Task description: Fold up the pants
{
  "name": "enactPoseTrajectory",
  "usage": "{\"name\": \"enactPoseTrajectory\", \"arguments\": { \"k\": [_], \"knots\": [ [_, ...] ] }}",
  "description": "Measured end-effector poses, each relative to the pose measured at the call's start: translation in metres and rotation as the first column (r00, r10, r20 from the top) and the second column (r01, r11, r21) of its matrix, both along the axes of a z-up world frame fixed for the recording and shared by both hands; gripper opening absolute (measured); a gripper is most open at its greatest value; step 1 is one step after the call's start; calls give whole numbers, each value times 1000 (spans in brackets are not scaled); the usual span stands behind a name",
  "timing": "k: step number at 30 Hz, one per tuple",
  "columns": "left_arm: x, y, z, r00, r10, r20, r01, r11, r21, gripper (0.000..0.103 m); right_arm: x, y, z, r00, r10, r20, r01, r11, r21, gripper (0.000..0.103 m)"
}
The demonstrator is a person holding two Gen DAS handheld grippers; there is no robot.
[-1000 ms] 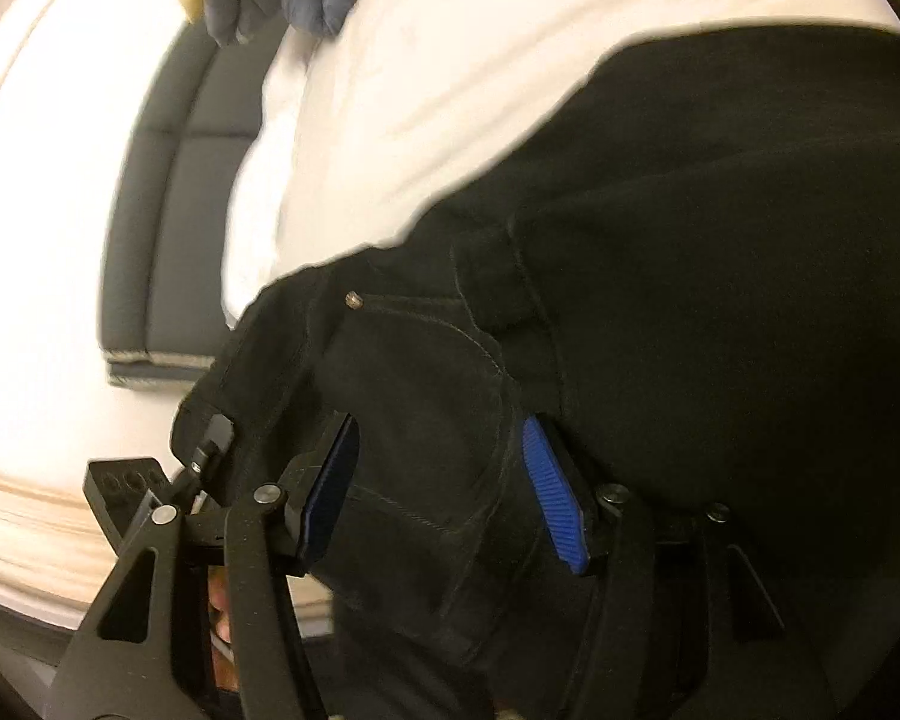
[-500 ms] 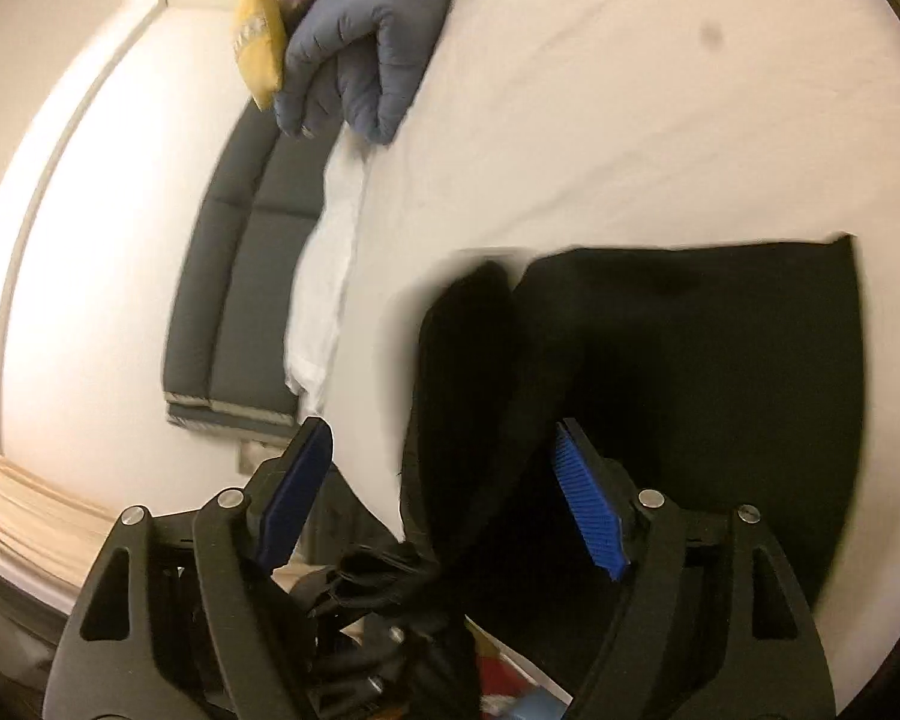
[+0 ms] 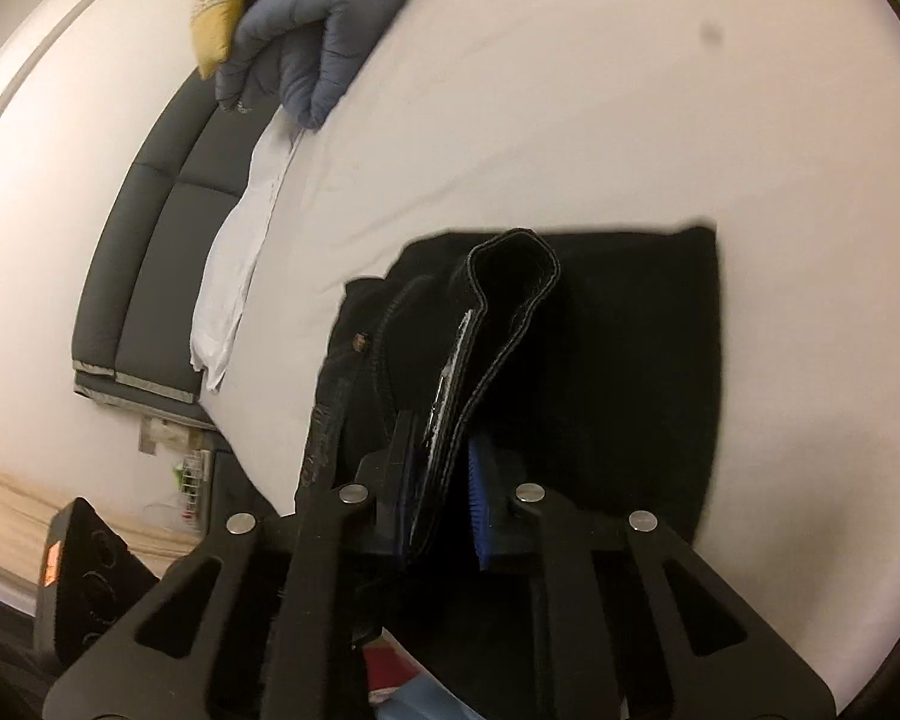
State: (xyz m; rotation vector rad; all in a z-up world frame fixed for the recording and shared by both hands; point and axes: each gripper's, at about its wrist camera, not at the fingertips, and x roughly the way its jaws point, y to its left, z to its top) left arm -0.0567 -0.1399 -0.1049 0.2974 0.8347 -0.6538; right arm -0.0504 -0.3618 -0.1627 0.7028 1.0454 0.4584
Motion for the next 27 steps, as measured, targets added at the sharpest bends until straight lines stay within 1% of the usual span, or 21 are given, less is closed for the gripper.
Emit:
{"name": "enactPoseTrajectory", "arguments": {
  "k": [3, 5, 9, 11, 14, 16, 17, 19, 20, 21, 22, 24, 25, 26, 27],
  "knots": [
    [-1, -15, 1, 1000, -30, 7, 30, 1000, -2, 14, -11, -17, 9, 999, -15, 33, 15, 1000, 14, 14],
    [-3, -23, -5, 999, -44, -3, 44, 999, 6, 14, -18, -30, 7, 999, -35, 19, 35, 999, 18, 14],
    [-7, -36, -22, 998, -63, -29, 64, 998, 21, 14, -35, -52, -2, 997, -73, 0, 73, 997, 27, 12],
    [-6, -39, -31, 997, -64, -44, 65, 998, 25, 15, -42, -52, -7, 996, -88, -7, 88, 996, 27, 12],
    [-4, -45, -38, 997, -66, -43, 68, 997, 37, 16, -50, -51, -21, 993, -113, -24, 114, 993, 43, 12],
    [0, -49, -45, 996, -64, -55, 66, 997, 37, 21, -50, -52, -34, 991, -129, -28, 130, 990, 45, 12],
    [2, -49, -49, 996, -60, -70, 62, 998, 28, 25, -47, -46, -42, 989, -138, -44, 140, 989, 55, 13],
    [1, -48, -46, 995, -53, -85, 52, 999, -5, 30, -46, -47, -58, 987, -147, -68, 153, 984, 95, 14],
    [1, -45, -42, 994, -60, -96, 58, 998, -25, 37, -48, -51, -61, 986, -151, -75, 160, 979, 130, 17],
    [-1, -40, -37, 992, -69, -110, 64, 997, -51, 48, -49, -52, -61, 985, -154, -83, 165, 975, 146, 19],
    [-2, -30, -31, 990, -69, -122, 60, 995, -78, 53, -51, -53, -60, 983, -160, -93, 172, 974, 150, 23],
    [-7, -10, -19, 990, -61, -124, 45, 991, -122, 68, -58, -56, -51, 978, -191, -82, 199, 974, 109, 27],
    [-11, 0, -12, 992, -58, -116, 41, 989, -140, 70, -65, -62, -43, 970, -231, -71, 235, 970, 58, 38],
    [-14, 14, -4, 994, -47, -96, 33, 988, -148, 73, -71, -66, -36, 963, -264, -62, 267, 963, 35, 44],
    [-15, 22, 1, 995, -37, -87, 24, 988, -152, 73, -77, -70, -29, 956, -290, -46, 291, 956, 31, 44]
  ]
}}
